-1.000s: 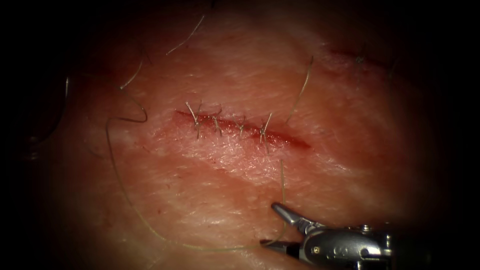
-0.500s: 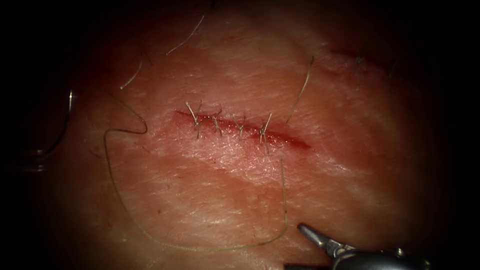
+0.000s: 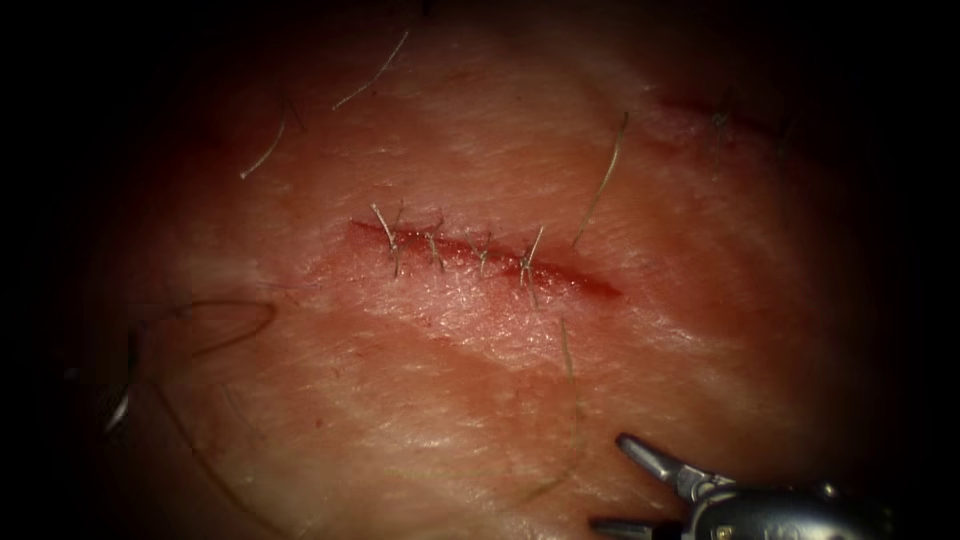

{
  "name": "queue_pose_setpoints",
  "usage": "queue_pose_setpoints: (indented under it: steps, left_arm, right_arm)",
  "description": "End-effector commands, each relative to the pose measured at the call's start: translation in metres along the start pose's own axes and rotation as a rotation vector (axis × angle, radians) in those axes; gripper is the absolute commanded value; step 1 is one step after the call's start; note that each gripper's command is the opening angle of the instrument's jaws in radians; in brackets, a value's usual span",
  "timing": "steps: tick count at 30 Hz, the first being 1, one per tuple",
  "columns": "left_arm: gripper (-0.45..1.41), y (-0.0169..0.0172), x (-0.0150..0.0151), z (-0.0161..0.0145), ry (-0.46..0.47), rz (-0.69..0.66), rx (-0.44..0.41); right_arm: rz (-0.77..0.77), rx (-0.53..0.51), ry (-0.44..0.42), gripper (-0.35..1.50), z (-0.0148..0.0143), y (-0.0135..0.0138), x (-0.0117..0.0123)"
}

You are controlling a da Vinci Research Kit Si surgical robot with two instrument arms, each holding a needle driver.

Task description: Wound Closure

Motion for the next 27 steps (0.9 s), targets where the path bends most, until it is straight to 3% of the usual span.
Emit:
queue_pose_setpoints:
  steps: [1, 6, 11, 13, 16, 17, 20, 22, 27]
  left_arm:
    - [1.4, -0.0005, -0.0006, 0.0, -0.018, -0.02, 0.051]
    - [1.4, -0.0035, -0.0005, -0.0028, -0.007, -0.054, 0.156]
    - [1.28, -0.0037, 0.0012, -0.0033, 0.012, -0.084, 0.175]
    - [1.28, -0.0002, 0.0033, 0.0002, 0.022, -0.038, 0.046]
    - [1.28, 0.0038, 0.0046, 0.0044, -0.025, 0.004, -0.074]
    - [1.28, 0.0067, 0.0051, 0.0076, -0.071, 0.028, -0.158]
    - [1.28, 0.0112, 0.0056, 0.0134, -0.139, 0.065, -0.262]
    - [1.28, 0.0136, 0.006, 0.0181, -0.176, 0.091, -0.286]
    - [1.28, 0.0162, 0.0063, 0.0258, -0.241, 0.108, -0.323]
  right_arm:
    - [0.001, 0.002, 0.0, 1.43, 0.0008, -0.0005, -0.0002]
    - [0.0, -0.001, 0.003, 1.43, 0.0009, -0.0007, -0.0003]
    - [-0.002, -0.001, 0.003, 1.43, 0.001, -0.0009, -0.0003]
    - [-0.001, -0.005, 0.008, 1.42, 0.001, -0.0008, -0.0003]
    - [0.0, -0.006, 0.007, 1.42, 0.0011, -0.0008, -0.0003]
    - [0.0, -0.006, 0.007, 1.42, 0.0012, -0.0009, -0.0002]
    - [0.0, -0.008, 0.01, 1.42, 0.0013, -0.0011, 0.0]
    - [0.0, -0.007, 0.007, 1.42, 0.0013, -0.001, -0.0001]
    - [-0.001, -0.013, 0.011, 1.4, 0.0016, -0.001, -0.0003]
